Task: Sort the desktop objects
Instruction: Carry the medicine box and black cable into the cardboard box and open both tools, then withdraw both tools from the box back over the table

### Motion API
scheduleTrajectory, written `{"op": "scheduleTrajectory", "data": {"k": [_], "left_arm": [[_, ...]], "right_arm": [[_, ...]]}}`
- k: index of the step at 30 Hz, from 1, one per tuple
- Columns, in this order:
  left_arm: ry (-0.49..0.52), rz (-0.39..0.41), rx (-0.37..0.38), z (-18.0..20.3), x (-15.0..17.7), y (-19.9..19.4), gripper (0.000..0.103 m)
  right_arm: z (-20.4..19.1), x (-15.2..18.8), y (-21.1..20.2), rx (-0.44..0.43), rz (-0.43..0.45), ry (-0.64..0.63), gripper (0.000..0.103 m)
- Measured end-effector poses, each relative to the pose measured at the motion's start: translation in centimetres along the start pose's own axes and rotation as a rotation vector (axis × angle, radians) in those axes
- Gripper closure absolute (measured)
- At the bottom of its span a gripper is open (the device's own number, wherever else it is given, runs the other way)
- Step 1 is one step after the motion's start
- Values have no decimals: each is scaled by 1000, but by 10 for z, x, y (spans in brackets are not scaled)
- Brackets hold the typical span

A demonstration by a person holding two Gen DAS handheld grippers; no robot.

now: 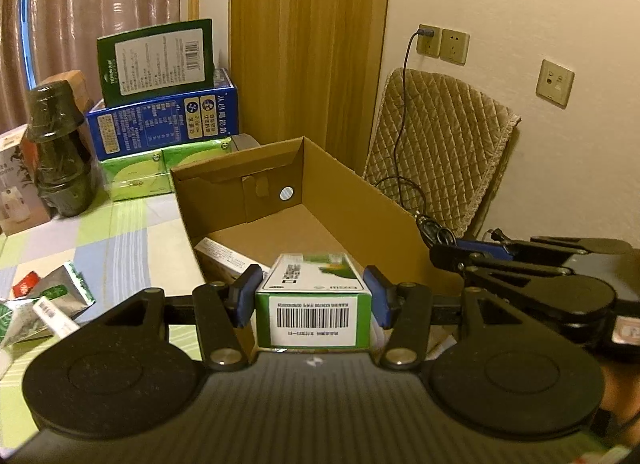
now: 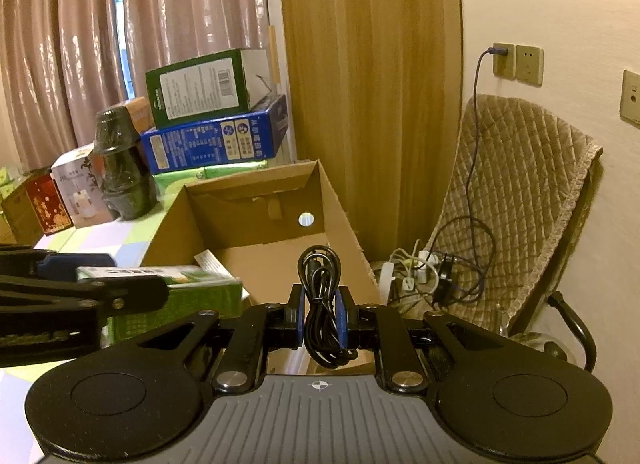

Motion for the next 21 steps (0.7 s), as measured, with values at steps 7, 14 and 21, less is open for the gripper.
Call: {"op": "scheduleTrajectory", "data": {"k": [7,14,21], "left_arm": [[-58,8,-29,-23,9,6,53],[-132,15,-67,-54,18,-11,45],[-166,19,-96,-70,30,-29,38]], "right_arm": [[-3,4,10,-14,-18,-5,91],[-18,-2,21,-85,-8,3,90],[-15,-11,12,-96,27,52,57]]}}
Point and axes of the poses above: each gripper's, at about its wrist camera, not at the fingertips, and y roughly the way its jaws point, z to its right, x to its underside, the point moved 3 cm from there along y, roughly the way its jaws point
